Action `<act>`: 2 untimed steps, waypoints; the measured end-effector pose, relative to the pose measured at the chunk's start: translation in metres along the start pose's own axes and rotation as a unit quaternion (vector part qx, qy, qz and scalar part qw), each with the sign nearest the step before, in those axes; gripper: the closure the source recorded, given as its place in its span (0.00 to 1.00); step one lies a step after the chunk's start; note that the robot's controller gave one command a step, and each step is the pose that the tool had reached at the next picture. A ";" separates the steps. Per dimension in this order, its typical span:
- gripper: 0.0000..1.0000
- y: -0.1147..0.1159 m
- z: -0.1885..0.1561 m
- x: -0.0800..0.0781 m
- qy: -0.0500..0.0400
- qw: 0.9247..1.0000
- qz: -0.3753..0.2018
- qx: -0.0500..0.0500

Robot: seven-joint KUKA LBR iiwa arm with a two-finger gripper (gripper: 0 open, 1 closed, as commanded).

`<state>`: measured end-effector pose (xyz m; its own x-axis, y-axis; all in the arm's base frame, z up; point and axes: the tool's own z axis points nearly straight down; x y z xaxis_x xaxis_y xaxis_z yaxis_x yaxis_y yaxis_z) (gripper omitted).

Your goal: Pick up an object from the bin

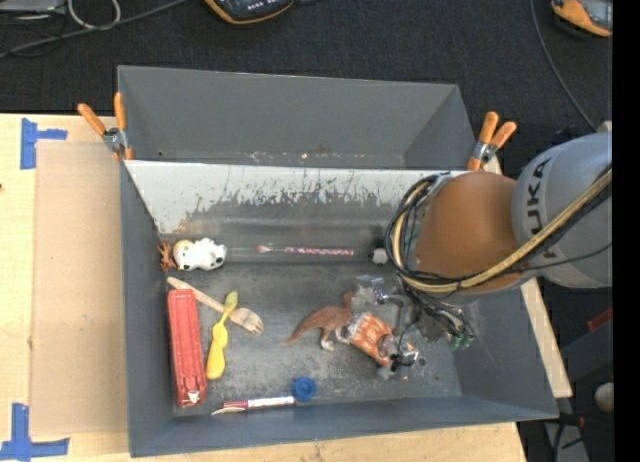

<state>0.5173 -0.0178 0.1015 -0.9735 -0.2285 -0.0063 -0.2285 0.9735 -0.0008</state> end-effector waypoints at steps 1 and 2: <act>1.00 -0.007 0.030 -0.026 0.000 1.000 -0.028 -0.001; 0.00 -0.007 0.032 -0.025 0.003 1.000 -0.027 -0.002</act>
Offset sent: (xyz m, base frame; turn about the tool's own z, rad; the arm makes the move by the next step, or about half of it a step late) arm 0.0000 0.0000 0.0000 0.0000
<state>0.5433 -0.0189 0.0700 -0.9596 -0.2815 -0.0002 -0.2815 0.9596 0.0021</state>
